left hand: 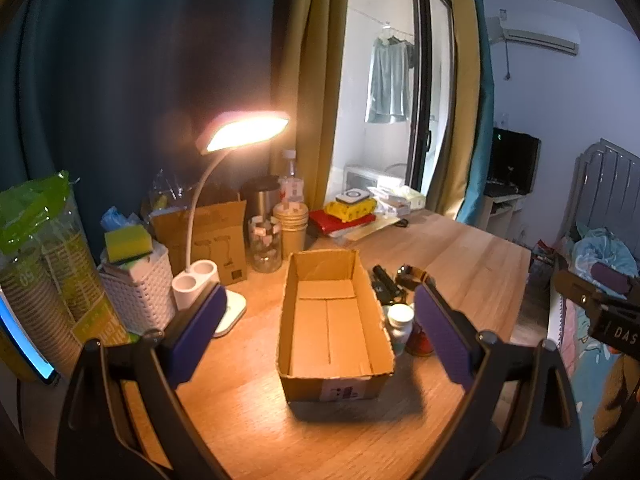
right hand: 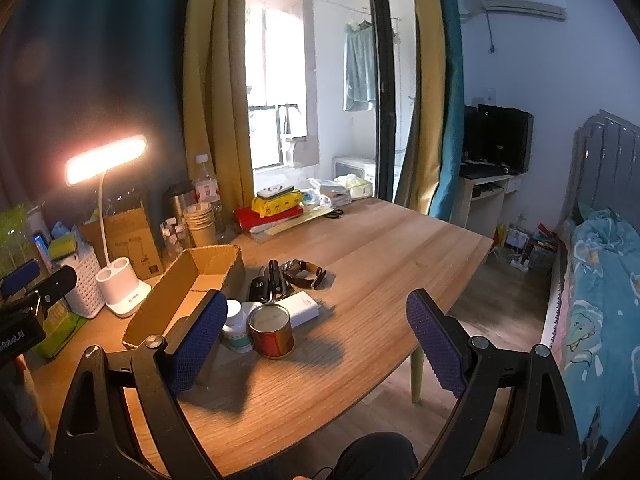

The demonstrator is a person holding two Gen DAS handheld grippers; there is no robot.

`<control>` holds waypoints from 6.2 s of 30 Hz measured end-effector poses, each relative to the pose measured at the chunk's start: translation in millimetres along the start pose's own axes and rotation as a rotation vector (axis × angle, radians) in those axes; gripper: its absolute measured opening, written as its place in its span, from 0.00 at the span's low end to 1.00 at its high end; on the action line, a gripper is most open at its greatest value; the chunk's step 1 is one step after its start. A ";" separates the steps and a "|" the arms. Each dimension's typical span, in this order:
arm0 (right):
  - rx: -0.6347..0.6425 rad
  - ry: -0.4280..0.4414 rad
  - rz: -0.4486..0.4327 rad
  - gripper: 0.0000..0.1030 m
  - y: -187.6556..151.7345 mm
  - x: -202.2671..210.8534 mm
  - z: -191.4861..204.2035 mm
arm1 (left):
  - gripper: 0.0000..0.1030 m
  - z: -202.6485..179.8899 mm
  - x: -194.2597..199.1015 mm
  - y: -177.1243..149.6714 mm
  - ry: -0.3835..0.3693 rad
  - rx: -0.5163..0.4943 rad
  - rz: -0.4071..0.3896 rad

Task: Organize rigid objects

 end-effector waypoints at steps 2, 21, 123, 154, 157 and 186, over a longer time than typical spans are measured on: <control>0.008 0.003 0.009 0.90 -0.1 -5.3 1.0 | 0.93 0.0 -5.0 -1.7 0.004 -0.001 0.009; 0.034 0.034 0.136 0.90 -14.6 -101.7 -16.0 | 0.93 13.8 -110.5 -41.9 0.076 -0.010 0.218; 0.281 0.443 0.237 0.55 -27.9 -160.9 134.3 | 0.04 5.9 -176.7 -118.3 -0.011 -0.019 0.443; 0.212 0.520 0.382 0.63 -76.2 -187.9 148.1 | 0.04 6.4 -178.9 -119.4 -0.022 -0.007 0.448; 0.199 0.534 0.386 0.65 -74.6 -187.4 147.3 | 0.04 6.6 -179.5 -119.8 -0.020 -0.008 0.450; 0.128 0.332 0.133 0.74 -13.4 -154.7 46.8 | 0.04 13.6 -182.4 -119.2 0.009 -0.023 0.441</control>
Point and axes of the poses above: each gripper's, at about its wrist camera, not at the fingertips, and x roughly against the way its jaws point, z to its left, y to its top, the point moved 10 cm from there along -x, roughly the way its jaws point, and after that the axes turned 10 degrees about y, right-handed, at the moved point
